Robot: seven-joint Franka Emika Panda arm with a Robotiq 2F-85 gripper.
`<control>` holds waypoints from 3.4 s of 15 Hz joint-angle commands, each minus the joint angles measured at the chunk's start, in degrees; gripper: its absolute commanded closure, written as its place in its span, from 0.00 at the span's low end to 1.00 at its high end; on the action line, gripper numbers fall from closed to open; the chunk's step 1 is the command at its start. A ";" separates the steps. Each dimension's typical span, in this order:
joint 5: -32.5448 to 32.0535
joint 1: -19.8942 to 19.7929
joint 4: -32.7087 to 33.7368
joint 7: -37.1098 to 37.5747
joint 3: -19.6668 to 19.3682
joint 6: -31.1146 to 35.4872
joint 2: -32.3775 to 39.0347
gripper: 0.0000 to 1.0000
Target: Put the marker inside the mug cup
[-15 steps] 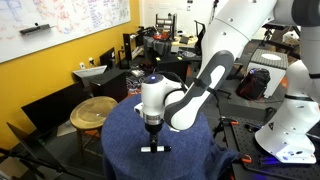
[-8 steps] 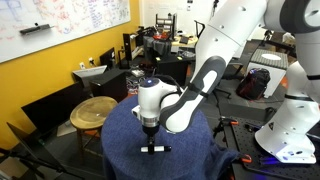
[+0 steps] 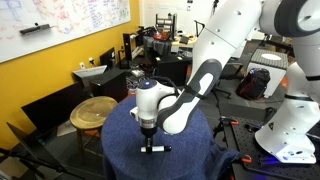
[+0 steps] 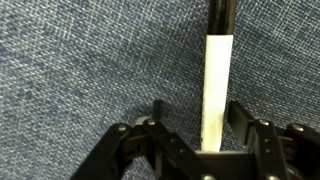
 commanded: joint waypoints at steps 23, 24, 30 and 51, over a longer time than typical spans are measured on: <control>-1.30 1.70 -2.45 5.50 -2.06 -0.30 -6.52 0.95; -1.71 2.12 -3.24 6.48 -2.75 0.05 -7.65 0.95; -7.68 4.78 -9.59 14.03 -8.41 1.54 -16.24 0.95; -42.83 -2.58 -18.25 42.28 -12.77 1.56 -36.78 0.95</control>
